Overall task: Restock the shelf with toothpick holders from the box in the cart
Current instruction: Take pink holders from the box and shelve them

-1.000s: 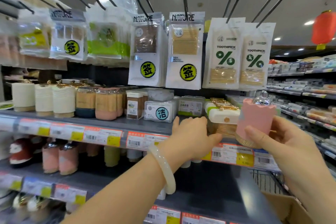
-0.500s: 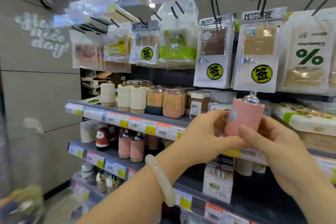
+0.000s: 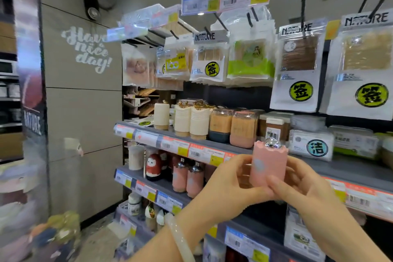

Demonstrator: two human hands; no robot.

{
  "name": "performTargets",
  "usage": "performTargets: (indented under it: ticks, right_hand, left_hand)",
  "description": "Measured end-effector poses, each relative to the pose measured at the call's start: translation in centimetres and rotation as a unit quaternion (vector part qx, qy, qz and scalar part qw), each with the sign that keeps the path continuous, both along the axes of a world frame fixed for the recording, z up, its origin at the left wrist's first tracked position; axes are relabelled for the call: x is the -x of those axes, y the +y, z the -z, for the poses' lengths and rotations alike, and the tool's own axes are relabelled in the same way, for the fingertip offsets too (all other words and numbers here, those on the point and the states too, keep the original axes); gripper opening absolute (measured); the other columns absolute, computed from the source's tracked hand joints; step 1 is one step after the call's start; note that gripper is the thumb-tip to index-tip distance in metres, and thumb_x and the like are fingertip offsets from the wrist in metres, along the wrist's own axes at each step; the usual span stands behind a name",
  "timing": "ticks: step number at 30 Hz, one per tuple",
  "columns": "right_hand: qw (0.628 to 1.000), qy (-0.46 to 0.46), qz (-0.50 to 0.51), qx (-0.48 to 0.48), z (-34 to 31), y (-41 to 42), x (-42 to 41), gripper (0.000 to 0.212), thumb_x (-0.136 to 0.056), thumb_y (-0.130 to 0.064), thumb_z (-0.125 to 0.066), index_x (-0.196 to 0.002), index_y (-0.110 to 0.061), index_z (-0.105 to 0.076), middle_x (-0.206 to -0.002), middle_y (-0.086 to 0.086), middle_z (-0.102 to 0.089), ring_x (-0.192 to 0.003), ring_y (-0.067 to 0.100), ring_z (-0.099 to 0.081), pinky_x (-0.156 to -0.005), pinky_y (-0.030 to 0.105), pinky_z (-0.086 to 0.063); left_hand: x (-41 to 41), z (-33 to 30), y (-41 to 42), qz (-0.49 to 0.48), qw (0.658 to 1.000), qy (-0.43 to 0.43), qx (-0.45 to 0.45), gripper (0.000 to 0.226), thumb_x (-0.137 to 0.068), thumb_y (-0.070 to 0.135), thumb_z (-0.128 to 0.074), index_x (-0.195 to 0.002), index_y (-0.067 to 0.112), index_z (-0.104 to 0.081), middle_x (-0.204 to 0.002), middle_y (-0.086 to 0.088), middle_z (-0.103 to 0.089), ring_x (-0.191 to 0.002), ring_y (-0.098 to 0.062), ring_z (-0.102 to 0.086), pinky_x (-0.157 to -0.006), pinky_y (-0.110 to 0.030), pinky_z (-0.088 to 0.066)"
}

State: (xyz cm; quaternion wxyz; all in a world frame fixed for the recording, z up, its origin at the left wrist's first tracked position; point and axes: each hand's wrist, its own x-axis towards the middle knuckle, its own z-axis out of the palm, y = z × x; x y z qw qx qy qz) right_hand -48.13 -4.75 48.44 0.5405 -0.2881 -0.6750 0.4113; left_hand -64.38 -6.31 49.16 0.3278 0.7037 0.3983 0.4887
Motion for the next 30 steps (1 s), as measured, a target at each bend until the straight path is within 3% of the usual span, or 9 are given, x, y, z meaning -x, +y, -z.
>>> performTargets:
  ticks: [2, 4, 8, 12, 19, 25, 30]
  right_hand:
    - [1.000, 0.002, 0.000, 0.005, -0.1, 0.0, 1.2, 0.042, -0.067, -0.029, -0.070, -0.107, -0.033, -0.059, -0.095, -0.021, -0.071, -0.086, -0.001, -0.067, -0.063, 0.014, -0.051]
    - [1.000, 0.003, 0.004, 0.012, 0.1, 0.2, 2.3, 0.035, -0.073, -0.022, -0.066, -0.106, -0.030, -0.060, -0.094, -0.019, -0.072, -0.084, 0.000, -0.067, -0.061, 0.011, -0.050]
    - [0.999, 0.016, 0.002, 0.028, 0.2, -0.1, 4.8, 0.040, -0.070, -0.029, -0.066, -0.110, -0.029, -0.061, -0.098, -0.014, -0.072, -0.084, 0.005, -0.068, -0.060, 0.018, -0.052]
    - [0.999, 0.021, 0.003, 0.033, 0.7, -0.4, 6.2, 0.055, -0.055, -0.038, -0.073, -0.107, -0.030, -0.060, -0.099, -0.016, -0.071, -0.090, 0.002, -0.068, -0.074, 0.023, -0.051]
    - [0.998, 0.024, 0.038, 0.032, 1.6, 0.1, 6.4, 0.036, -0.072, -0.013, -0.077, -0.100, -0.030, -0.061, -0.093, -0.014, -0.072, -0.084, 0.000, -0.067, -0.065, 0.016, -0.051]
    - [0.997, 0.033, 0.023, 0.070, 3.9, 0.3, 5.9, 0.035, -0.073, -0.008, -0.076, -0.099, -0.027, -0.061, -0.092, -0.009, -0.073, -0.085, 0.005, -0.068, -0.067, 0.020, -0.054]
    - [0.992, -0.005, 0.039, 0.124, 8.6, 0.5, 5.9, 0.035, -0.073, -0.007, -0.078, -0.097, -0.024, -0.060, -0.095, -0.006, -0.071, -0.092, 0.012, -0.067, -0.077, 0.027, -0.054]
  left_hand:
    - [1.0, 0.3, 0.0, -0.024, 1.000, -0.018, -0.007, 0.050, -0.074, 0.018, -0.079, -0.118, 0.026, -0.055, -0.111, 0.007, -0.068, -0.099, -0.006, -0.065, -0.091, -0.030, -0.053]
    - [1.9, 0.7, -0.1, -0.046, 0.998, -0.041, -0.014, 0.052, -0.071, 0.018, -0.081, -0.116, 0.025, -0.057, -0.108, 0.005, -0.069, -0.097, -0.007, -0.066, -0.088, -0.029, -0.054]
    - [3.5, 1.2, -0.4, -0.081, 0.994, -0.070, -0.036, 0.048, -0.071, 0.014, -0.082, -0.110, 0.025, -0.058, -0.100, 0.007, -0.070, -0.091, -0.005, -0.067, -0.078, -0.020, -0.054]
    - [4.1, 2.0, -0.6, -0.104, 0.989, -0.084, -0.057, 0.047, -0.068, 0.011, -0.084, -0.104, 0.025, -0.057, -0.090, 0.009, -0.070, -0.084, 0.000, -0.066, -0.070, -0.015, -0.052]
    - [3.6, 3.4, -0.3, -0.139, 0.984, -0.086, -0.065, 0.047, -0.064, 0.018, -0.086, -0.100, 0.028, -0.057, -0.092, 0.007, -0.069, -0.084, -0.005, -0.066, -0.078, -0.030, -0.057]
    - [2.7, 5.7, -0.2, -0.149, 0.985, -0.083, -0.024, 0.042, -0.068, 0.014, -0.082, -0.098, 0.025, -0.055, -0.087, 0.008, -0.066, -0.073, 0.005, -0.062, -0.066, -0.013, -0.049]
    - [2.2, 10.1, -0.6, -0.167, 0.979, -0.104, 0.046, 0.047, -0.064, 0.009, -0.085, -0.100, 0.020, -0.056, -0.092, 0.004, -0.067, -0.072, 0.002, -0.063, -0.063, -0.013, -0.049]
